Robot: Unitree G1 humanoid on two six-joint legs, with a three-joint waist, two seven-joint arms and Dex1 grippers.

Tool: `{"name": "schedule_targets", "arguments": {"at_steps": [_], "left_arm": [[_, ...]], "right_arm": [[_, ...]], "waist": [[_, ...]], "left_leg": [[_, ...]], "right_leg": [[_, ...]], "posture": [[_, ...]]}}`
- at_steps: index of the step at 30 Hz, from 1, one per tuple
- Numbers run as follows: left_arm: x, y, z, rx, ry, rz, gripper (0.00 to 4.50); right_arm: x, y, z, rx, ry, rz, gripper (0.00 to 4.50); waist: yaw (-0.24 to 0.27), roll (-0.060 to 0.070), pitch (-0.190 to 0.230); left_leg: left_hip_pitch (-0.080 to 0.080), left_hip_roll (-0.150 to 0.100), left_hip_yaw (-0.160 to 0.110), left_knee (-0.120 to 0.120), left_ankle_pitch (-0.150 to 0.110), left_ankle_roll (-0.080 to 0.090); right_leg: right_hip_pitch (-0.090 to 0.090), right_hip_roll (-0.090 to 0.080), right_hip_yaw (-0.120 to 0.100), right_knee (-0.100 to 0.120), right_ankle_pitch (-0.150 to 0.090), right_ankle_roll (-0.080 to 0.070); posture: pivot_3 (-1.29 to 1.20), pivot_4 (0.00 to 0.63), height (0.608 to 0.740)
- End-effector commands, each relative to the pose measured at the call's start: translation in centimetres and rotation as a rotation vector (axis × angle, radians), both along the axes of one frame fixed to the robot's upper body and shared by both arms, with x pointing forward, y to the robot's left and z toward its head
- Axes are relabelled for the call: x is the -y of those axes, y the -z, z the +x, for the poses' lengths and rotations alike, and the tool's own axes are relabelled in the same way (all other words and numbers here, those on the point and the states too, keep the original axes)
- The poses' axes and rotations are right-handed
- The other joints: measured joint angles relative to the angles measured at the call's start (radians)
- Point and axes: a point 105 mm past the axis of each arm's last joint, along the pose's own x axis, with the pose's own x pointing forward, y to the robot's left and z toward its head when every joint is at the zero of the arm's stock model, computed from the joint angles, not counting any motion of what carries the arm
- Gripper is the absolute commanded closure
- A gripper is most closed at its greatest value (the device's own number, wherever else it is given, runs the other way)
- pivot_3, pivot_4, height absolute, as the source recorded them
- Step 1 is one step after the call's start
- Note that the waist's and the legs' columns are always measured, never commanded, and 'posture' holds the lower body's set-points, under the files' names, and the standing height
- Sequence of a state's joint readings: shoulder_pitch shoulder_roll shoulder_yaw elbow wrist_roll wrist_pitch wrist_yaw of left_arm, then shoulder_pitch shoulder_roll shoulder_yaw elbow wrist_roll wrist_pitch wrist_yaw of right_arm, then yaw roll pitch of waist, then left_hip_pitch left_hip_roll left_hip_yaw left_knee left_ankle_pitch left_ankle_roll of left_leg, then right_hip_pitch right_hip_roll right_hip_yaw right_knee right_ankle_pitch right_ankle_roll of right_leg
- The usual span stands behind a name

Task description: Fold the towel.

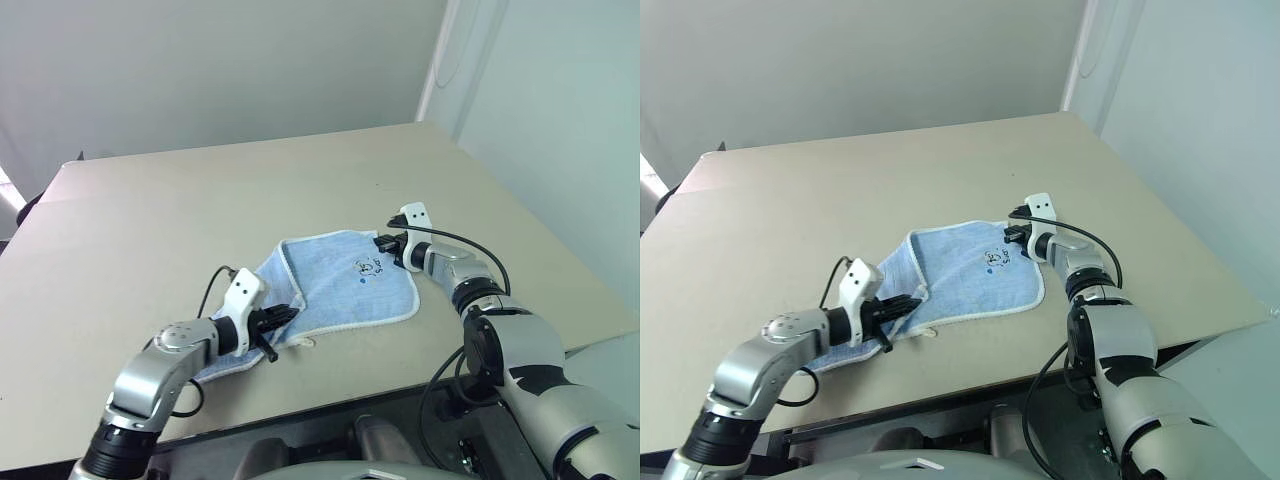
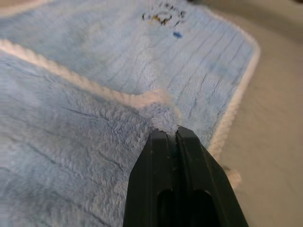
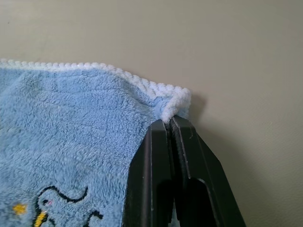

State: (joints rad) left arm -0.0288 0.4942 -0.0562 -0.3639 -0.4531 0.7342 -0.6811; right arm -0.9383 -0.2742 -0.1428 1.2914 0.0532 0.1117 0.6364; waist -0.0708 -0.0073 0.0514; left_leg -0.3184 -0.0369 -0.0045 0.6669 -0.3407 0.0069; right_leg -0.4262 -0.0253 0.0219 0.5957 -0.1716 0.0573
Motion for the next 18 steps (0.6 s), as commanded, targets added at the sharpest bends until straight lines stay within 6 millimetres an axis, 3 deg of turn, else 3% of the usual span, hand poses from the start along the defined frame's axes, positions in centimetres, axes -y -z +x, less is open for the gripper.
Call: {"name": "schedule_targets", "arguments": {"at_steps": [1, 8, 11, 16, 18], "left_arm": [[-1.2, -1.7, -0.1, 0.033, 0.004, -0.035, 4.47], [-2.6, -1.6, 0.4, 0.037, -0.031, -0.042, 4.47], [-4.1, -2.3, 1.1, 0.042, -0.095, -0.089, 4.47], [-7.6, -4.5, 2.5, 0.083, -0.226, -0.188, 4.47], [-10.0, -6.0, 3.4, 0.133, -0.305, -0.222, 4.47]], "right_arm": [[0.1, -1.4, 0.6, 0.063, 0.0, -0.006, 4.5], [0.1, -1.3, 0.6, 0.073, -0.008, -0.019, 4.5], [0.0, -1.5, 0.6, 0.088, -0.015, -0.01, 4.5], [-0.2, -2.5, 0.6, 0.137, -0.048, 0.043, 4.5], [-0.1, -4.0, 0.9, 0.209, -0.052, 0.087, 4.5]], "waist": [[0.0, 0.0, 0.0], [0.0, 0.0, 0.0], [0.0, 0.0, 0.0], [0.0, 0.0, 0.0], [0.0, 0.0, 0.0]], "left_leg": [[0.0, 0.0, 0.0, 0.0, 0.0, 0.0], [0.0, 0.0, 0.0, 0.0, 0.0, 0.0], [0.0, 0.0, 0.0, 0.0, 0.0, 0.0], [0.0, 0.0, 0.0, 0.0, 0.0, 0.0], [0.0, 0.0, 0.0, 0.0, 0.0, 0.0]], "right_leg": [[0.0, 0.0, 0.0, 0.0, 0.0, 0.0], [0.0, -0.001, 0.0, -0.001, 0.0, 0.0], [0.0, -0.001, 0.0, 0.0, 0.001, -0.001], [0.0, 0.0, 0.0, 0.0, 0.001, -0.001], [0.0, -0.001, 0.0, -0.001, 0.001, -0.001]], "posture": [[0.0, 0.0, 0.74], [0.0, 0.0, 0.74], [0.0, 0.0, 0.74], [0.0, 0.0, 0.74], [0.0, 0.0, 0.74]]}}
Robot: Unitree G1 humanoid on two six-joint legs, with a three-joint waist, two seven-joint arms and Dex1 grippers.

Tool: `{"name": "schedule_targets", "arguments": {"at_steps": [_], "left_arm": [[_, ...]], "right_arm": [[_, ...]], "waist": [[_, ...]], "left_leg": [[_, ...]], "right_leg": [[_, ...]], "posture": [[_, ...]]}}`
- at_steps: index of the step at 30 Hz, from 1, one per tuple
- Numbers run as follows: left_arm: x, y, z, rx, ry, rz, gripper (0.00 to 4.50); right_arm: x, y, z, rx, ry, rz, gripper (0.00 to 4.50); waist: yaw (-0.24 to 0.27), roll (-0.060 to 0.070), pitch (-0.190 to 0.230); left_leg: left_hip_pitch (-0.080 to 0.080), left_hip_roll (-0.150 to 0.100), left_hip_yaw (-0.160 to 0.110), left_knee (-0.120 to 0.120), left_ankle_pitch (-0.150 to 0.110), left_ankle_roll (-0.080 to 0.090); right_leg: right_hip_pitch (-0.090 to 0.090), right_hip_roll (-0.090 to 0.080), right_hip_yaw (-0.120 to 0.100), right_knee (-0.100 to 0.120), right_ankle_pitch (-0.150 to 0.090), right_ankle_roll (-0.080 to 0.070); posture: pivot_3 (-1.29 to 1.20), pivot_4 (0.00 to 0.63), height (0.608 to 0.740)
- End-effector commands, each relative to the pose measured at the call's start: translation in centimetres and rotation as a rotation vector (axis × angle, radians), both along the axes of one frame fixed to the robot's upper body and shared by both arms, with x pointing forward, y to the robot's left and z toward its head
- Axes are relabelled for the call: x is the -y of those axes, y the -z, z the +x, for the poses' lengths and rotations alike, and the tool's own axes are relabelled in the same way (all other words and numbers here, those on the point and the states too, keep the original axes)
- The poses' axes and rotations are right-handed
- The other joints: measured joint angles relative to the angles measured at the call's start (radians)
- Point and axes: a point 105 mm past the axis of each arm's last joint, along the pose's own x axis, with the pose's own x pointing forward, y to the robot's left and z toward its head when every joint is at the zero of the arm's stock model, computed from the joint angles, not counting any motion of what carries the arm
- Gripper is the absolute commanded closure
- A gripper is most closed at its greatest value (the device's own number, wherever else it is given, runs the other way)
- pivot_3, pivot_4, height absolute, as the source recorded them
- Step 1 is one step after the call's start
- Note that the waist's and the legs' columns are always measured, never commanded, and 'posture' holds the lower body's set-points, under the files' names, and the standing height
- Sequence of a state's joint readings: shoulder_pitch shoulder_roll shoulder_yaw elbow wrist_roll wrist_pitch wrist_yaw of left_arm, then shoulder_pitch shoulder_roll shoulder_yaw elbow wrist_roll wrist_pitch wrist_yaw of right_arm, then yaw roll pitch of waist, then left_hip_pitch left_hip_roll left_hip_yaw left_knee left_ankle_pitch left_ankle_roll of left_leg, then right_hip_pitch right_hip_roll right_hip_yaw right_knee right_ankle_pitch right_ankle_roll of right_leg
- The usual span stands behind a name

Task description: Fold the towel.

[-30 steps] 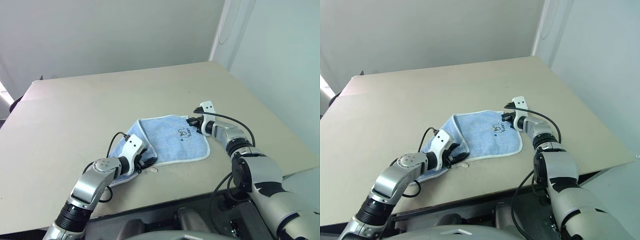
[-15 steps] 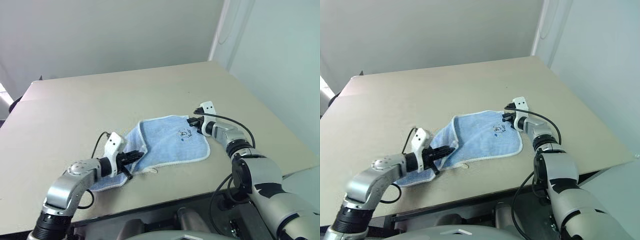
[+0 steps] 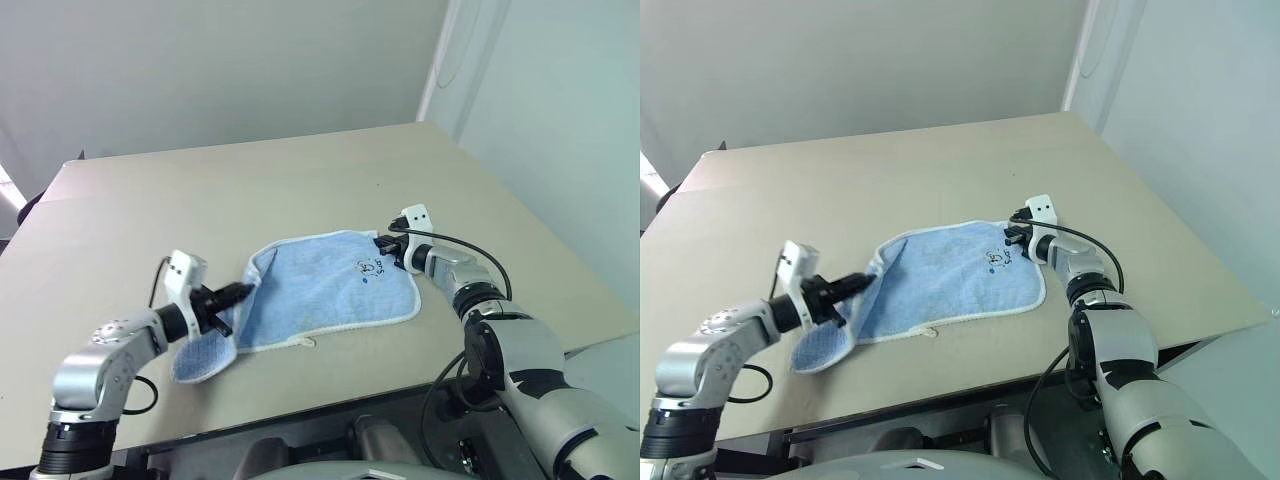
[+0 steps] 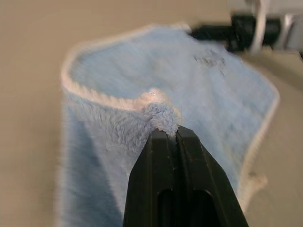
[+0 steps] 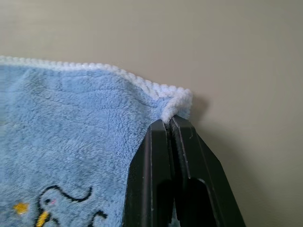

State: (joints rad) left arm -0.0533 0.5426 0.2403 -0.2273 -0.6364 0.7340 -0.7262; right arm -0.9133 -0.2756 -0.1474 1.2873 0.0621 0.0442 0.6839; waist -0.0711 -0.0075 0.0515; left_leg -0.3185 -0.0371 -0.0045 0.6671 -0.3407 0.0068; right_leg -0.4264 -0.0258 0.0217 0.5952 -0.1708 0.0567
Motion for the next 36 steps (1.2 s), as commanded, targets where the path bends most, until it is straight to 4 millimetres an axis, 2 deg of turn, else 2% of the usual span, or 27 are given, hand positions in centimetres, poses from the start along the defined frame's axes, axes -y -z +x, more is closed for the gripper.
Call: {"name": "schedule_targets", "arguments": {"at_steps": [1, 5, 9, 12, 16, 20, 22, 24, 27, 31, 34, 36], "left_arm": [[-4.1, -3.5, 1.7, 0.12, -0.138, -0.056, 4.47], [-7.5, -4.6, 3.8, 0.163, -0.254, -0.019, 4.47], [-9.9, -5.5, 6.7, 0.227, -0.362, 0.014, 4.47], [-11.4, -8.3, 9.5, 0.357, -0.477, -0.07, 4.47], [-12.0, -10.8, 12.7, 0.464, -0.571, -0.042, 4.47], [-11.3, -13.1, 13.8, 0.606, -0.548, 0.017, 4.47], [-10.6, -13.7, 13.5, 0.658, -0.483, 0.034, 4.47], [-9.9, -13.4, 12.5, 0.715, -0.374, 0.06, 4.47], [-9.1, -10.5, 10.2, 0.697, -0.198, 0.138, 4.47], [-9.3, -6.9, 6.1, 0.648, -0.071, 0.244, 4.47], [-9.6, -5.1, 2.6, 0.582, -0.004, 0.272, 4.47], [-9.4, -4.8, 0.5, 0.549, 0.017, 0.262, 4.47]], "right_arm": [[0.0, -4.8, 1.4, 0.194, -0.019, 0.098, 4.5], [-0.1, -6.6, 2.0, 0.251, -0.006, 0.145, 4.5], [0.5, -9.8, 2.7, 0.418, 0.053, 0.172, 4.5], [1.5, -11.8, 3.4, 0.505, 0.135, 0.165, 4.5], [2.1, -14.6, 3.9, 0.611, 0.181, 0.116, 4.5], [2.9, -17.7, 3.9, 0.733, 0.195, 0.084, 4.5], [3.3, -18.4, 3.6, 0.773, 0.175, 0.08, 4.5], [3.4, -17.9, 3.0, 0.786, 0.118, 0.069, 4.5], [3.5, -16.0, 1.9, 0.776, 0.029, 0.061, 4.5], [4.0, -13.2, -0.1, 0.749, -0.061, 0.075, 4.5], [4.6, -11.1, -2.9, 0.731, -0.145, 0.1, 4.5], [4.8, -10.1, -5.2, 0.683, -0.22, 0.147, 4.5]], "waist": [[0.0, 0.0, 0.0], [0.0, 0.0, 0.0], [0.003, 0.0, 0.0], [0.003, -0.001, 0.0], [0.004, -0.001, 0.0], [0.0, -0.001, 0.0], [0.0, -0.001, 0.0], [0.001, -0.001, 0.0], [-0.003, 0.0, -0.001], [0.0, 0.0, -0.002], [0.005, 0.0, -0.002], [0.014, 0.0, -0.002]], "left_leg": [[0.0, 0.0, 0.0, 0.0, 0.0, 0.0], [0.0, 0.0, 0.0, 0.0, 0.0, 0.0], [0.002, -0.001, -0.001, 0.0, 0.0, -0.001], [0.0, -0.001, -0.001, 0.0, 0.001, -0.002], [-0.004, -0.002, -0.002, 0.0, 0.001, -0.003], [-0.004, -0.002, -0.001, -0.003, 0.001, -0.003], [-0.006, -0.002, -0.001, -0.005, 0.001, -0.004], [-0.011, -0.001, -0.001, -0.005, 0.001, -0.004], [-0.016, -0.001, -0.001, -0.004, 0.001, -0.004], [-0.019, -0.001, -0.001, -0.003, 0.0, -0.003], [-0.021, -0.001, -0.001, -0.002, 0.0, -0.003], [-0.02, 0.0, -0.001, -0.002, 0.0, -0.003]], "right_leg": [[0.0, 0.0, 0.0, 0.0, 0.0, 0.0], [-0.001, 0.0, -0.001, 0.0, 0.0, 0.0], [-0.002, -0.001, -0.001, 0.0, 0.001, 0.0], [-0.005, -0.004, -0.002, 0.0, 0.001, 0.001], [-0.009, -0.005, -0.002, 0.0, 0.002, 0.001], [-0.01, -0.006, -0.002, 0.0, 0.002, 0.001], [-0.013, -0.006, -0.002, 0.0, 0.002, 0.001], [-0.018, -0.006, -0.002, 0.0, 0.002, 0.001], [-0.021, -0.007, -0.002, 0.001, 0.003, 0.002], [-0.023, -0.007, -0.001, 0.001, 0.003, 0.002], [-0.026, -0.008, -0.002, 0.002, 0.003, 0.002], [-0.025, -0.008, -0.002, 0.001, 0.003, 0.002]], "posture": [[0.0, 0.0, 0.74], [0.0, 0.0, 0.74], [0.0, 0.0, 0.74], [0.0, 0.0, 0.74], [0.0, 0.0, 0.74], [0.0, 0.0, 0.74], [0.0, 0.0, 0.74], [0.0, 0.0, 0.74], [0.0, 0.0, 0.74], [0.0, 0.0, 0.74], [0.0, 0.0, 0.74], [0.0, 0.0, 0.74]]}}
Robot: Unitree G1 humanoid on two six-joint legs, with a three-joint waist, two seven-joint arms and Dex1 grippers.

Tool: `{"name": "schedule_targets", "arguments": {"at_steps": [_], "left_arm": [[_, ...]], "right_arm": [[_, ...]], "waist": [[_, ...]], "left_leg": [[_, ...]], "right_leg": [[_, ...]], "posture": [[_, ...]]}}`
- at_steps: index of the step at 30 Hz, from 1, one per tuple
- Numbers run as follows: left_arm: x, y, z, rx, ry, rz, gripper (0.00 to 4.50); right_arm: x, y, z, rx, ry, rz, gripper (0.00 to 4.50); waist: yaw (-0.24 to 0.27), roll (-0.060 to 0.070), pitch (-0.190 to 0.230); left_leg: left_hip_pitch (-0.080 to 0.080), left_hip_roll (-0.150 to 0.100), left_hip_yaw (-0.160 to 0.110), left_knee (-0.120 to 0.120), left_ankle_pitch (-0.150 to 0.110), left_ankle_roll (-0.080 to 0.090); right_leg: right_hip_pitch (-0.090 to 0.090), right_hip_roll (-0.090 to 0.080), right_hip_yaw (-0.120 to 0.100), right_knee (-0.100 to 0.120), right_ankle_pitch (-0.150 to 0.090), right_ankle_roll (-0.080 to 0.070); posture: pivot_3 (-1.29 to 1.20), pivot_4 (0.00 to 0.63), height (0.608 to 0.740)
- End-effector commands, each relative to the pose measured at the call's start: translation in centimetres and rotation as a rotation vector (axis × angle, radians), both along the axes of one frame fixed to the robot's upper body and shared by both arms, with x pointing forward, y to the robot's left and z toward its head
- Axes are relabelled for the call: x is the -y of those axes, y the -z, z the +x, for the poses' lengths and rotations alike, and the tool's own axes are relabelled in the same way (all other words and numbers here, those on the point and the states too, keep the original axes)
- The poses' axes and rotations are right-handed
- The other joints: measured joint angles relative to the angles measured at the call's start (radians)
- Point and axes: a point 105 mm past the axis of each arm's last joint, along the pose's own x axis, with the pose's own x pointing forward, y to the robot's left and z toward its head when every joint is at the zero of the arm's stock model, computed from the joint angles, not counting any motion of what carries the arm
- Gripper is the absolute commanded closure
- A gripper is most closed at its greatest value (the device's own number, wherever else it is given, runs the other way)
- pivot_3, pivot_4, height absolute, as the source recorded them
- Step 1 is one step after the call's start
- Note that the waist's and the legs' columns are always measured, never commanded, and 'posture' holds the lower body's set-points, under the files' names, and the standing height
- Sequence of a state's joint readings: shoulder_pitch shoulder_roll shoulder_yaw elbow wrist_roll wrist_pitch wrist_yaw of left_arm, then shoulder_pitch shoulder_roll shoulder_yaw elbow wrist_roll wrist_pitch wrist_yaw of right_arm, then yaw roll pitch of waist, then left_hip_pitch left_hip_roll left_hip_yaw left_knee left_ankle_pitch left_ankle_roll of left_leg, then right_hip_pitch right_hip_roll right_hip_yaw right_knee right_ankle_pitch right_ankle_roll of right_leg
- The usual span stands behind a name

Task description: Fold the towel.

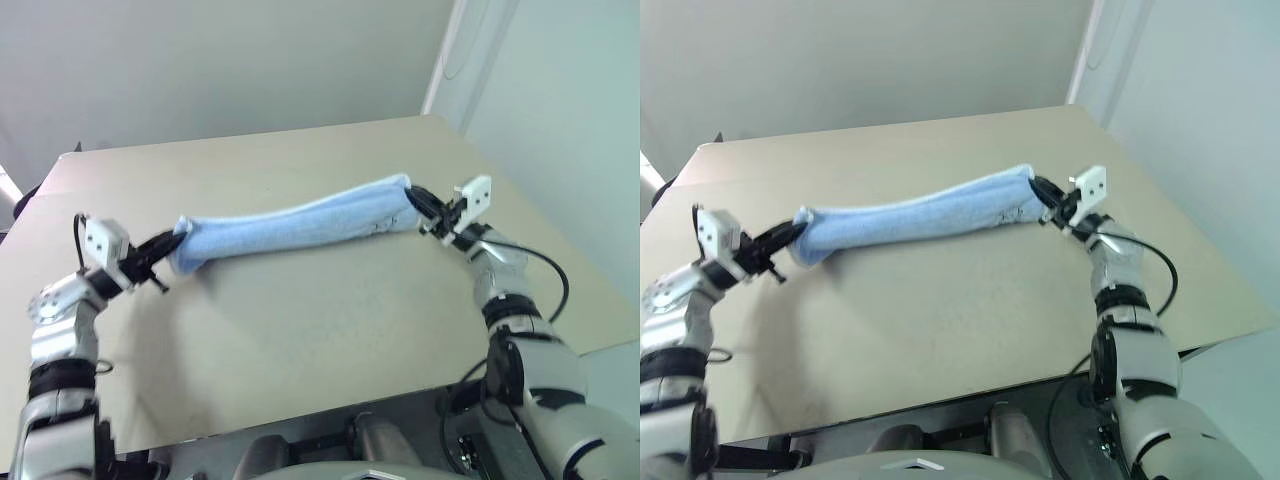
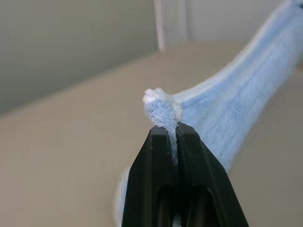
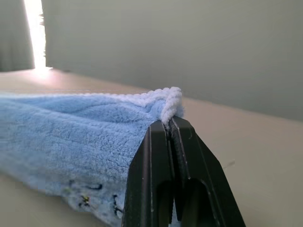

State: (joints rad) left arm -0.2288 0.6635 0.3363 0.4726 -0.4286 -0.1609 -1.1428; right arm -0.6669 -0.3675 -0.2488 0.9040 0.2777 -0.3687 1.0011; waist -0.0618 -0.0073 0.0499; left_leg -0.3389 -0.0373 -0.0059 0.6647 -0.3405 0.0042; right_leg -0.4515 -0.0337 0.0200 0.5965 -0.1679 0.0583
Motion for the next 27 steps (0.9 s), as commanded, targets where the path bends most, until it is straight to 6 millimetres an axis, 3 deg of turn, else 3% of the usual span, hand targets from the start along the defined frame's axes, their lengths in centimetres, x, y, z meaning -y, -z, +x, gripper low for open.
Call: {"name": "schedule_targets", "arguments": {"at_steps": [1, 7, 10, 15, 19, 22, 25, 27], "left_arm": [[-0.2, -2.7, -2.9, 0.043, 0.035, 0.022, 4.47], [-0.4, -1.2, -7.7, -0.1, 0.047, 0.08, 4.47], [-0.6, 0.0, -9.7, -0.159, 0.04, 0.116, 4.47], [-0.6, 2.7, -13.6, -0.279, 0.069, 0.187, 4.47], [-0.9, 4.1, -14.3, -0.297, 0.053, 0.224, 4.47], [-1.1, 3.5, -13.0, -0.25, -0.001, 0.134, 4.47], [-1.5, 2.7, -12.1, -0.221, -0.035, 0.061, 4.47], [-1.8, 2.5, -11.5, -0.21, -0.051, 0.031, 4.47]], "right_arm": [[0.8, -1.6, -3.7, 0.023, -0.137, 0.039, 4.5], [1.8, 1.1, -10.0, -0.197, -0.26, 0.015, 4.5], [2.6, 2.3, -12.3, -0.288, -0.278, -0.031, 4.5], [4.3, 3.2, -15.2, -0.4, -0.299, -0.104, 4.5], [4.5, 3.0, -14.9, -0.401, -0.299, -0.117, 4.5], [3.7, 2.3, -13.7, -0.366, -0.307, -0.1, 4.5], [3.4, 2.7, -11.9, -0.397, -0.259, -0.126, 4.5], [3.4, 2.5, -10.6, -0.38, -0.223, -0.11, 4.5]], "waist": [[0.013, 0.0, 0.0], [0.036, 0.002, 0.001], [0.041, 0.003, 0.002], [0.04, 0.006, 0.002], [0.043, 0.005, 0.002], [0.043, 0.012, 0.002], [0.045, 0.009, 0.001], [0.045, 0.005, -0.001]], "left_leg": [[0.0, 0.0, 0.0, 0.0, 0.0, 0.0], [0.004, 0.001, 0.001, 0.002, 0.0, 0.001], [0.019, 0.005, 0.002, 0.002, -0.001, 0.0], [0.017, 0.018, 0.004, 0.002, -0.002, -0.002], [0.016, 0.019, 0.004, 0.001, -0.003, -0.004], [0.014, 0.021, 0.003, 0.001, -0.003, -0.004], [0.011, 0.025, 0.004, 0.001, -0.002, -0.002], [0.017, 0.024, 0.006, 0.001, -0.002, -0.003]], "right_leg": [[0.0, 0.0, 0.0, 0.0, 0.0, 0.0], [0.011, 0.002, 0.0, -0.002, -0.004, -0.002], [0.025, 0.007, -0.001, -0.006, -0.008, -0.001], [0.03, 0.008, -0.018, -0.022, -0.008, -0.001], [0.027, 0.008, -0.024, -0.022, -0.008, -0.001], [0.027, 0.009, -0.028, -0.028, -0.008, -0.001], [0.027, 0.007, -0.034, -0.033, -0.008, -0.001], [0.027, 0.006, -0.034, -0.031, -0.008, -0.001]], "posture": [[0.0, 0.0, 0.74], [0.0, 0.0, 0.74], [0.0, 0.0, 0.74], [0.0, 0.0, 0.74], [0.0, 0.0, 0.74], [0.0, 0.0, 0.74], [0.0, 0.0, 0.74], [0.0, 0.0, 0.74]]}}
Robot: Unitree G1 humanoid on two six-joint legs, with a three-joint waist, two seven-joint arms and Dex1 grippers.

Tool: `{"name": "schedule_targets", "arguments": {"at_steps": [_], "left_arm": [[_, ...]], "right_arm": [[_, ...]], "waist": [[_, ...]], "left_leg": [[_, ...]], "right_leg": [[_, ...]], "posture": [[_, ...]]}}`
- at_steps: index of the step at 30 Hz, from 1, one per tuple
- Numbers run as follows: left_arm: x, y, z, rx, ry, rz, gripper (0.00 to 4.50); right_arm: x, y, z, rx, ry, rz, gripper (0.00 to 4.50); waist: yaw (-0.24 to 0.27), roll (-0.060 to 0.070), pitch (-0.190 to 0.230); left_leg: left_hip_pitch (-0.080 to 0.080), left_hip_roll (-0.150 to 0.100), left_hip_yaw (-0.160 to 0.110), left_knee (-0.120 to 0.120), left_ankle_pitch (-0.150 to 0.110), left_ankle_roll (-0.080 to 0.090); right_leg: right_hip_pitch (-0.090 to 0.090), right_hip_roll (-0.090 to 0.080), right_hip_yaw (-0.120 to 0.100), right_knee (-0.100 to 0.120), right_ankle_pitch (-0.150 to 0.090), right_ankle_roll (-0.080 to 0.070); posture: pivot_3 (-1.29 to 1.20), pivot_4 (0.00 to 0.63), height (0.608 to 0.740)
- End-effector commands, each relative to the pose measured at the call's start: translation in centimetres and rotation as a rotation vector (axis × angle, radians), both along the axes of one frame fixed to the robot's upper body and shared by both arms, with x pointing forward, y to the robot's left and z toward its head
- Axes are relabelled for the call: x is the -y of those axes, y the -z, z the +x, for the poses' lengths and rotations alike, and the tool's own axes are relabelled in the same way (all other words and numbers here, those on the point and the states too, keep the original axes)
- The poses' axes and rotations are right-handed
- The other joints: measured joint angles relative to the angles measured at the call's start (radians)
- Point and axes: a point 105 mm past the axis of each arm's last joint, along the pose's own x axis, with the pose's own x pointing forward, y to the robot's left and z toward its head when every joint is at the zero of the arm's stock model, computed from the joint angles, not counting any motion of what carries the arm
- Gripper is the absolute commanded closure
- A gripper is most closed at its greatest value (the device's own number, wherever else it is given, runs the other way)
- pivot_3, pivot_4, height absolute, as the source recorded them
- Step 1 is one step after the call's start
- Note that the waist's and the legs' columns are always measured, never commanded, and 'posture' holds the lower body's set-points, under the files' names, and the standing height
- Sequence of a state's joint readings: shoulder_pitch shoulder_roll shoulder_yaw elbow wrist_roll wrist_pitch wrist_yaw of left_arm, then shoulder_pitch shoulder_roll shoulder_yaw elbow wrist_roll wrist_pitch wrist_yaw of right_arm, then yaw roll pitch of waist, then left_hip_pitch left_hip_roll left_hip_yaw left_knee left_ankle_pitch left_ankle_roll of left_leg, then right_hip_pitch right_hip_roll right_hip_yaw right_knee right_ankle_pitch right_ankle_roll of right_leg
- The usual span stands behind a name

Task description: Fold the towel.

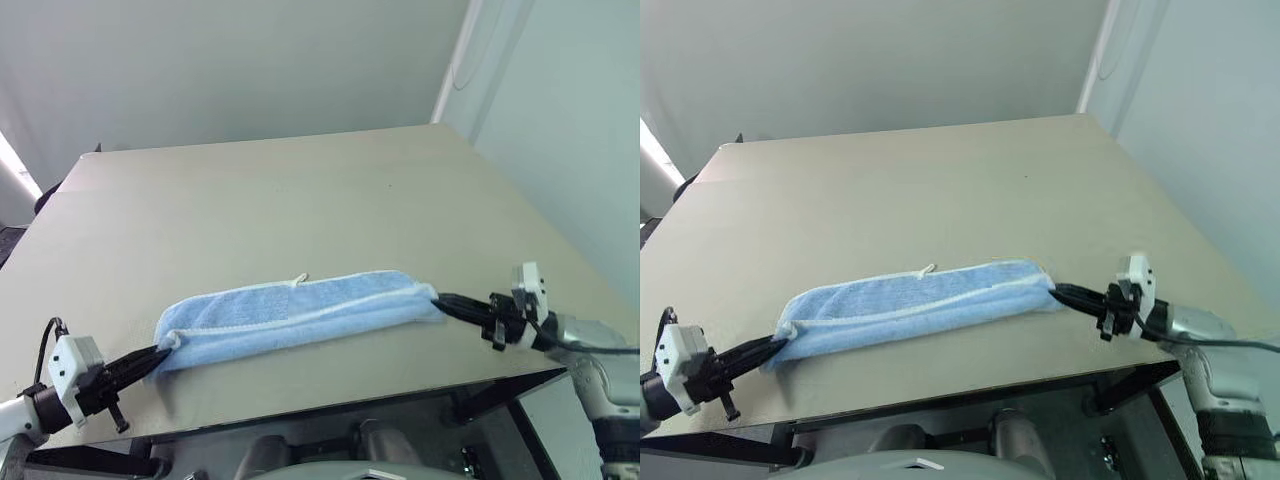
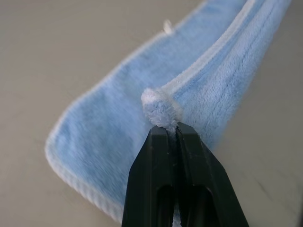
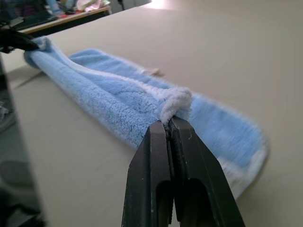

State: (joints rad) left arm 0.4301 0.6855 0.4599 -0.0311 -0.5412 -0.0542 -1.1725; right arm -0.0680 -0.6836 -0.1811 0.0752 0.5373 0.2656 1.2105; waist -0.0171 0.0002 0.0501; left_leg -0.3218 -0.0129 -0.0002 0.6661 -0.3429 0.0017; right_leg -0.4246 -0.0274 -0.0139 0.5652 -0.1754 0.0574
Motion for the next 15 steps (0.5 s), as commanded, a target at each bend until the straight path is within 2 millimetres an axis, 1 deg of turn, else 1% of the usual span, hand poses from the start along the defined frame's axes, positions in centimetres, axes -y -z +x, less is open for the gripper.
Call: {"name": "schedule_targets", "arguments": {"at_steps": [1, 2, 3, 6, 8, 9, 12, 15], "left_arm": [[-2.1, -1.2, 0.9, 0.044, -0.105, -0.028, 4.47], [-2.3, -1.1, 1.4, 0.049, -0.118, -0.041, 4.47], [-2.5, -1.0, 1.9, 0.054, -0.13, -0.048, 4.47], [-2.8, -0.2, 3.4, 0.046, -0.154, -0.038, 4.47], [-3.2, 0.8, 4.6, 0.029, -0.193, 0.021, 4.47], [-3.3, 1.0, 5.1, 0.033, -0.21, 0.02, 4.47], [-3.0, 1.3, 5.7, 0.041, -0.226, 0.013, 4.47], [-2.7, 1.6, 6.0, 0.055, -0.239, 0.015, 4.47]], "right_arm": [[0.9, -0.4, 2.2, 0.031, 0.105, 0.008, 4.5], [0.7, -0.3, 2.7, 0.035, 0.107, 0.011, 4.5], [0.4, -0.2, 3.1, 0.04, 0.104, 0.009, 4.5], [-0.2, 0.7, 4.6, 0.043, 0.127, -0.003, 4.5], [-0.4, 1.8, 5.7, 0.015, 0.169, -0.028, 4.5], [-0.4, 2.3, 6.1, 0.01, 0.184, -0.049, 4.5], [-0.4, 3.6, 7.0, -0.004, 0.217, -0.103, 4.5], [-0.7, 3.9, 7.2, -0.012, 0.214, -0.107, 4.5]], "waist": [[0.001, -0.004, -0.002], [0.002, -0.007, -0.001], [0.003, -0.006, -0.001], [0.005, -0.006, -0.001], [0.005, -0.006, -0.002], [0.005, -0.006, -0.002], [0.003, -0.007, -0.002], [0.001, -0.007, -0.002]], "left_leg": [[0.0, -0.002, 0.001, 0.0, -0.001, -0.001], [0.0, -0.004, 0.001, 0.0, -0.002, -0.001], [0.0, -0.007, 0.002, 0.0, -0.003, -0.002], [0.001, -0.007, 0.003, 0.0, -0.005, -0.001], [0.001, -0.007, 0.003, 0.0, -0.005, -0.001], [0.002, -0.007, 0.003, 0.001, -0.005, -0.001], [0.002, -0.007, 0.004, 0.002, -0.004, -0.001], [0.002, -0.007, 0.005, 0.002, -0.004, -0.001]], "right_leg": [[-0.001, -0.001, 0.001, 0.002, 0.002, -0.002], [-0.002, -0.001, 0.002, 0.006, 0.003, -0.003], [-0.003, -0.003, 0.005, 0.014, 0.003, -0.004], [-0.004, -0.001, 0.007, 0.016, 0.003, -0.004], [-0.004, -0.001, 0.007, 0.018, 0.003, -0.005], [-0.003, -0.001, 0.007, 0.018, 0.003, -0.005], [-0.002, -0.001, 0.008, 0.02, 0.004, -0.006], [-0.003, -0.002, 0.009, 0.02, 0.006, -0.009]], "posture": [[0.0, 0.0, 0.74], [0.0, 0.0, 0.74], [0.0, 0.0, 0.74], [0.0, 0.0, 0.74], [0.0, 0.0, 0.74], [0.0, 0.0, 0.74], [0.0, 0.0, 0.74], [0.0, 0.0, 0.74]]}}
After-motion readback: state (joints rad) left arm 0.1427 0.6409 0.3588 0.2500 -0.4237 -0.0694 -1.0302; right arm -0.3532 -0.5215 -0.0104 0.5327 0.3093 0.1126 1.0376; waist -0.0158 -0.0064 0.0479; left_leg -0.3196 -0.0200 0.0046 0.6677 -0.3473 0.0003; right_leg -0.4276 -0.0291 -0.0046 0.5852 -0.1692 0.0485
